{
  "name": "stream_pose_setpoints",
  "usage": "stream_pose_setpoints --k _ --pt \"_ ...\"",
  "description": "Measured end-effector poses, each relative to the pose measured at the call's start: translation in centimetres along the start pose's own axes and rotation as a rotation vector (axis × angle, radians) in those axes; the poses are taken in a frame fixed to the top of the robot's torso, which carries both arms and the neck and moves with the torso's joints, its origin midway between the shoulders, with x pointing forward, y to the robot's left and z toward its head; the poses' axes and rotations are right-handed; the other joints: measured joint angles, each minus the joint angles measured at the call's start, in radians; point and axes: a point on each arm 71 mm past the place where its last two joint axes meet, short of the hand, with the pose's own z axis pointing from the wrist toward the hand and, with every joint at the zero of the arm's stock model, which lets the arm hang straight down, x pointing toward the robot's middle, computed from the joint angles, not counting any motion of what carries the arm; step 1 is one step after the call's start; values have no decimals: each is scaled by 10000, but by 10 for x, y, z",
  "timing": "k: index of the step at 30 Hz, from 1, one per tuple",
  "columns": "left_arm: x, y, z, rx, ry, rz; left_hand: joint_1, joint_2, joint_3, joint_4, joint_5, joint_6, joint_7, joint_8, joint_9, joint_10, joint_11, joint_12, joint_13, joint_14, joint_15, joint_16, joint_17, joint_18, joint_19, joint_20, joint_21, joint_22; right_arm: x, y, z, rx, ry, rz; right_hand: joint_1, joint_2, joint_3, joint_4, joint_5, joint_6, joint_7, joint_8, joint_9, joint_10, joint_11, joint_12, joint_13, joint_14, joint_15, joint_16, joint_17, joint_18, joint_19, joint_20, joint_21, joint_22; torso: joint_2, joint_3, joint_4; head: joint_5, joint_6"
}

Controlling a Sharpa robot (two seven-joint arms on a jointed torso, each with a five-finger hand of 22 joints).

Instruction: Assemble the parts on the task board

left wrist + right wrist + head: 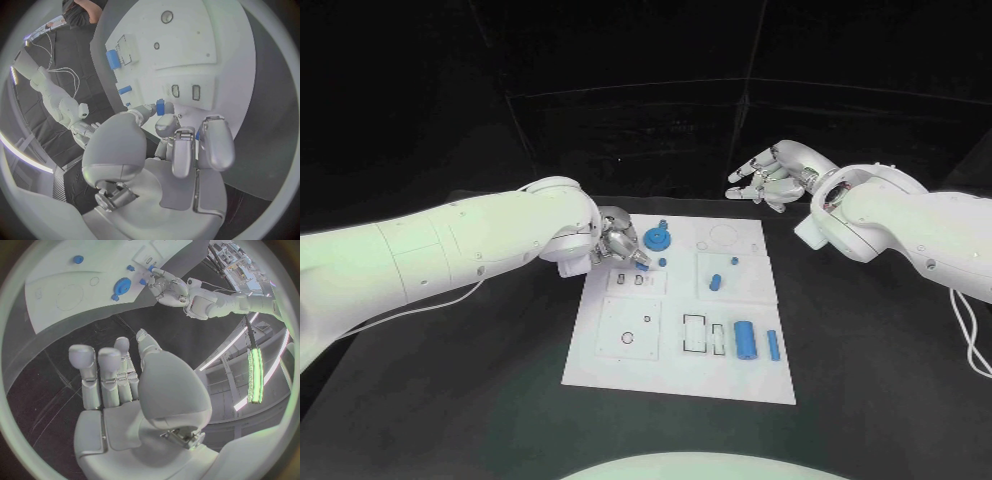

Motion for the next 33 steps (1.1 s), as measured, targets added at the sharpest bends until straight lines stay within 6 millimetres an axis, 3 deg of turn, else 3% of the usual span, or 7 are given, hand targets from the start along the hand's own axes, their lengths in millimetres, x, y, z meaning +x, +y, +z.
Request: stream_pose_setpoints --k 12,33 --pt "11 14 2 -250 -121 -75 -106 -106 225 -170 40 13 17 -1 -1 35 -35 0 8 0 0 0 0 0 0 0 0 60 -1 -1 0 33 -17 -11 0 0 -28 -28 0 0 0 0 0 0 0 -35 -21 0 0 -54 0 0 0 0 -46 -28 -13 -12 -12 42 -17" --pt "17 15 4 -422 5 186 -103 -103 250 -196 42 68 -1 -8 4 34 -34 0 6 0 0 0 0 0 0 0 0 80 -1 -2 0 8 -28 -18 0 0 -54 -2 0 0 0 0 0 0 0 -35 -29 0 0 -54 -11 0 0 0 -46 -55 10 -11 -34 81 -32"
